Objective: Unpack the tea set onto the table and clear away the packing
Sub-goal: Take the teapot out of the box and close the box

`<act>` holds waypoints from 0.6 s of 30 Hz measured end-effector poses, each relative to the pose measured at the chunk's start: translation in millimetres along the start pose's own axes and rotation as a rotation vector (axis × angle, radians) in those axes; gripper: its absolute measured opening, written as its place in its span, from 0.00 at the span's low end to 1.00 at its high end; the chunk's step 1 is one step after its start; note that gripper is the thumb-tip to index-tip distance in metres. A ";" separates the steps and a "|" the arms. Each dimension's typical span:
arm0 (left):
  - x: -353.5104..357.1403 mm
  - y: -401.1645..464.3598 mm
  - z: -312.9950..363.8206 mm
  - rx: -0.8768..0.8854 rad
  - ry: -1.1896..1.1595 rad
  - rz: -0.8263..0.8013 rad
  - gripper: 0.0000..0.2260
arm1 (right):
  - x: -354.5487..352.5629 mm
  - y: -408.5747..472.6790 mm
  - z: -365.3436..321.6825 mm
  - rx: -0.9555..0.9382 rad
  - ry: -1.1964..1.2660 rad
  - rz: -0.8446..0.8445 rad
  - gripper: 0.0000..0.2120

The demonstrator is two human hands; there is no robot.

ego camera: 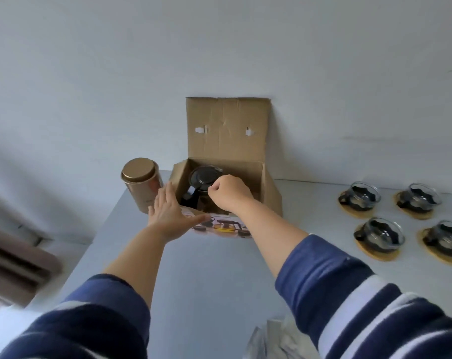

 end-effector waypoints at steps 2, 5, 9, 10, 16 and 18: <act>7.1 4.0 -6.1 0.035 -0.133 -0.023 0.54 | 12.4 12.6 -3.3 0.132 0.138 -0.019 0.19; 9.0 7.4 -7.2 0.084 -0.252 -0.005 0.49 | 14.8 22.2 3.5 0.313 0.291 0.041 0.27; 11.8 8.5 -7.7 0.108 -0.295 0.004 0.48 | 43.0 14.4 9.0 0.530 0.654 -0.031 0.36; 12.5 8.0 -7.7 0.120 -0.299 0.010 0.48 | 50.3 11.3 8.3 0.569 0.681 -0.048 0.37; 13.4 7.2 -11.0 0.114 -0.291 0.018 0.47 | 67.1 22.4 -5.6 0.608 0.517 -0.101 0.51; 12.8 6.8 -11.8 0.105 -0.286 0.020 0.46 | 66.1 24.7 -3.8 0.625 0.450 -0.047 0.52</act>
Point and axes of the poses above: each hand's wrist, its own y-axis towards the middle knuckle, its own x-axis out of the palm, z = x × y, the point moved 9 cm from there along y, towards the middle knuckle, and after that the axes turned 10 degrees about -z, right-handed, at the moved point
